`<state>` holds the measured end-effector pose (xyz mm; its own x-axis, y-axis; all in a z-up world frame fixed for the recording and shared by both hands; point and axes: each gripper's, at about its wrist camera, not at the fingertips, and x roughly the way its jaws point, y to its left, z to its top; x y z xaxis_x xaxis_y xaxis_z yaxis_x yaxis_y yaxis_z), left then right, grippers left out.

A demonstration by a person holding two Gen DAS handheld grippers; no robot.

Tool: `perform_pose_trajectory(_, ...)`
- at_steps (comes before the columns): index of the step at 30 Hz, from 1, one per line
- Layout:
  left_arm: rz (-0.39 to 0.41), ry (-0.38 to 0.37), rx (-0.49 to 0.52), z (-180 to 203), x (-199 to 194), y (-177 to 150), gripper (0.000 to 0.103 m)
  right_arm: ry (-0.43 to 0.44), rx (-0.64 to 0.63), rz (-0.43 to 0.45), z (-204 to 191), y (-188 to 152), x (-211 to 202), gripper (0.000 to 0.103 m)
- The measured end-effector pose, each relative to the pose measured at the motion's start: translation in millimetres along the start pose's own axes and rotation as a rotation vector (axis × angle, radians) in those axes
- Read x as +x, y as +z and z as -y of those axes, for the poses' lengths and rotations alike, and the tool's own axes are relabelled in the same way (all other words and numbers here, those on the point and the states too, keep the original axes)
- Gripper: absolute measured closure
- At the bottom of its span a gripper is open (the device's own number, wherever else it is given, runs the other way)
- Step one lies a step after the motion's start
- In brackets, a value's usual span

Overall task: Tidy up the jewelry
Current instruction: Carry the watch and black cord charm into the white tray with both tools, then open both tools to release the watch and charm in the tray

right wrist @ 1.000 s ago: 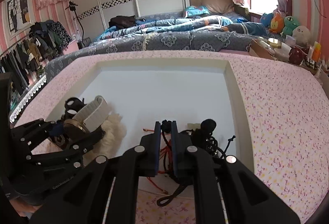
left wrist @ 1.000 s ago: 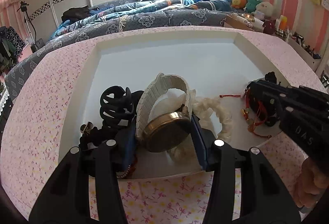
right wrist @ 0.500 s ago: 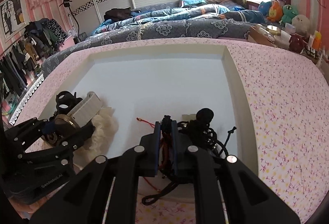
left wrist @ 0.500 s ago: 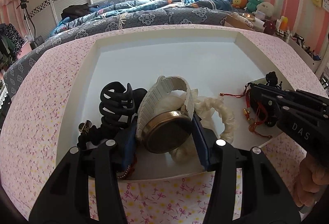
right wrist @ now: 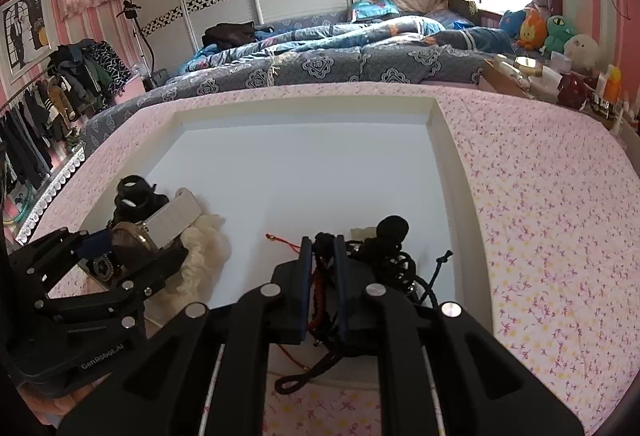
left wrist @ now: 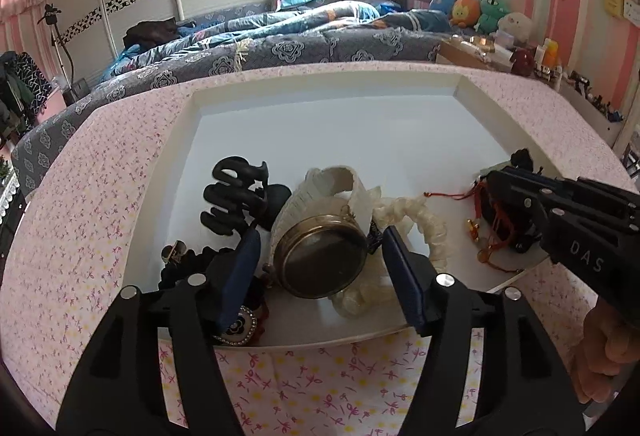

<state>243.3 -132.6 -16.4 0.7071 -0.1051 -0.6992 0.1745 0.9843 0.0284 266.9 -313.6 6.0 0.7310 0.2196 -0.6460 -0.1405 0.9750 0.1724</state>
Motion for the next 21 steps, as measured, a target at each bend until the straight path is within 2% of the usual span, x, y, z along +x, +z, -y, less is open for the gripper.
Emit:
perform_pose_trajectory(2,0.004,-0.004,-0.003,-0.8,-1.4,-0.1,0.036,0.009,0.012,0.002,2.5,-0.5,-1.2,0.091)
perform_pose_trajectory(5,0.011,-0.017,-0.009,-1.9,-3.5,-0.1,0.034,0.039,0.024,0.008,5.6,-2.4,-3.2,0.072)
perform_pose_trajectory(11,0.027,-0.040,-0.027,-6.3,-10.8,1.6,0.031,0.040,0.024,0.027,6.7,-2.4,-9.1,0.071)
perform_pose_trajectory(13,0.049,-0.034,-0.036,-10.9,-17.1,2.8,0.028,0.043,0.028,0.034,9.1,-2.3,-11.4,0.067)
perform_pose_trajectory(17,0.062,-0.044,-0.078,-23.7,-25.0,4.5,0.028,0.033,0.040,0.059,15.7,-0.9,-19.5,0.066)
perform_pose_trajectory(21,0.077,-0.050,-0.094,-27.8,-30.8,7.0,0.027,0.061,0.059,0.069,22.1,-0.1,-23.9,0.058)
